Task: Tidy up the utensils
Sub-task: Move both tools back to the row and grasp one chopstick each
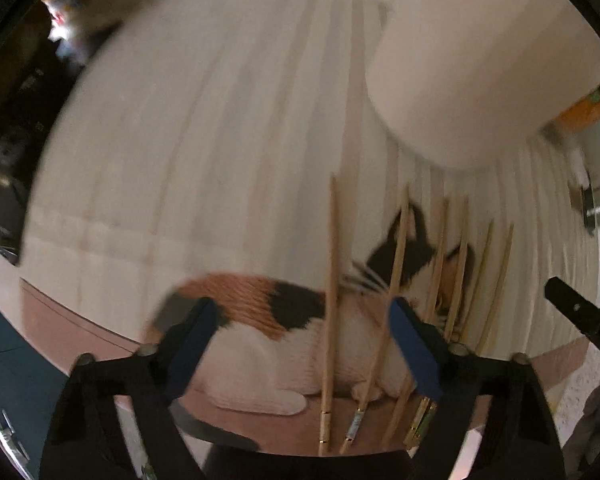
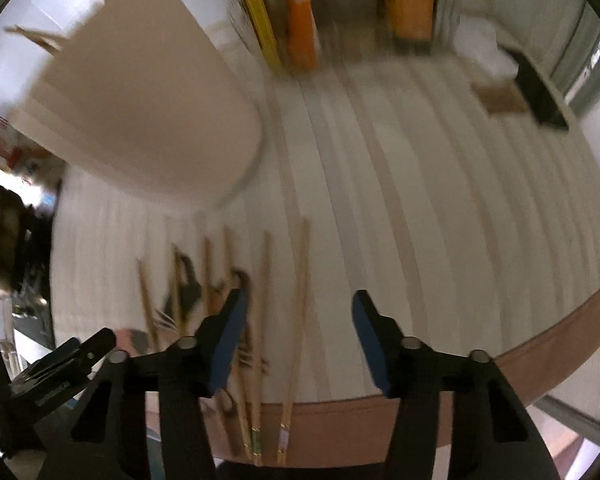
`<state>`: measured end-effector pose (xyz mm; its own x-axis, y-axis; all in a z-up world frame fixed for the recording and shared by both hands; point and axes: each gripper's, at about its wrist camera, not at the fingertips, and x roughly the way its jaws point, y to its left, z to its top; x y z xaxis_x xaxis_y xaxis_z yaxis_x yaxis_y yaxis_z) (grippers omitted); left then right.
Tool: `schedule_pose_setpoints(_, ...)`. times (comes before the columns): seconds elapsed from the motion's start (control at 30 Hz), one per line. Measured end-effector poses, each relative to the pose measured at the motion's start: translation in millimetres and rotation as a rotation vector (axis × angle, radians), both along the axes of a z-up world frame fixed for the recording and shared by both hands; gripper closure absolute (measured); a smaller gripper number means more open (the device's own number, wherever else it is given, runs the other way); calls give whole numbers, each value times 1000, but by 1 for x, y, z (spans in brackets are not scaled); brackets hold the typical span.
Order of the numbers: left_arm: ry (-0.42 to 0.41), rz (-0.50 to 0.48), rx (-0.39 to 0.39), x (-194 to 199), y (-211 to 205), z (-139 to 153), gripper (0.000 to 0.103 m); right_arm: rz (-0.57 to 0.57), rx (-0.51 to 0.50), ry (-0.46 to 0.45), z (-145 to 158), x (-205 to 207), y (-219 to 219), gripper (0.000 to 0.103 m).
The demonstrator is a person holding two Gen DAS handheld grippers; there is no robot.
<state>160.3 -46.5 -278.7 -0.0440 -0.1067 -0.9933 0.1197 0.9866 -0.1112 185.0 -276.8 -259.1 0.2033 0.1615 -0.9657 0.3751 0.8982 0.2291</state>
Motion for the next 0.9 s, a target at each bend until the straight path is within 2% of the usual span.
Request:
schedule_pose_setpoints(0.1,30,-22,7,-7,-11,-21,36,4,5,50,-20,-5,4,56)
schedule_pose_setpoints(0.17,43,-24,16,-9,-14,-30,53,10,5,66,-31,-6,6,61)
schedule_pose_setpoints(0.2,48,-26,20,-11,-15,-33,67,17,7,77,-35,-6,8,62)
schedule_pose_setpoints(0.33,2,-80,66,-16,-24,-31,95,53,-2,97,-47,-6,21,66)
schedule_pose_setpoints(0.4,-4,-99,67,-17,-26,-32,98,82,-21,104,-52,-6,29,72)
schedule_pose_setpoints(0.43,-6,-110,71,-19,-27,-32,98,102,-52,105,-53,-7,34,79)
schedule_pose_setpoints(0.47,-12,-121,82,-18,-28,-32,98,124,-80,110,-54,-8,39,92)
schedule_pose_setpoints(0.5,-21,-137,98,-20,-29,-32,99,138,-93,115,-56,-10,43,94)
schedule_pose_setpoints(0.53,-23,-145,101,-16,-32,-31,99,141,-106,117,-57,-12,44,95)
schedule_pose_setpoints(0.57,-126,-117,117,-16,-32,-30,99,144,-117,117,-58,-13,44,96)
schedule_pose_setpoints(0.6,-134,-132,131,-18,-34,-30,99,152,-138,125,-60,-15,44,96)
schedule_pose_setpoints(0.7,-137,-144,145,-18,-38,-30,99,168,-184,139,-64,-19,39,96)
schedule_pose_setpoints(0.9,-108,-123,142,8,-39,-30,99,190,-162,163,-72,-17,22,96)
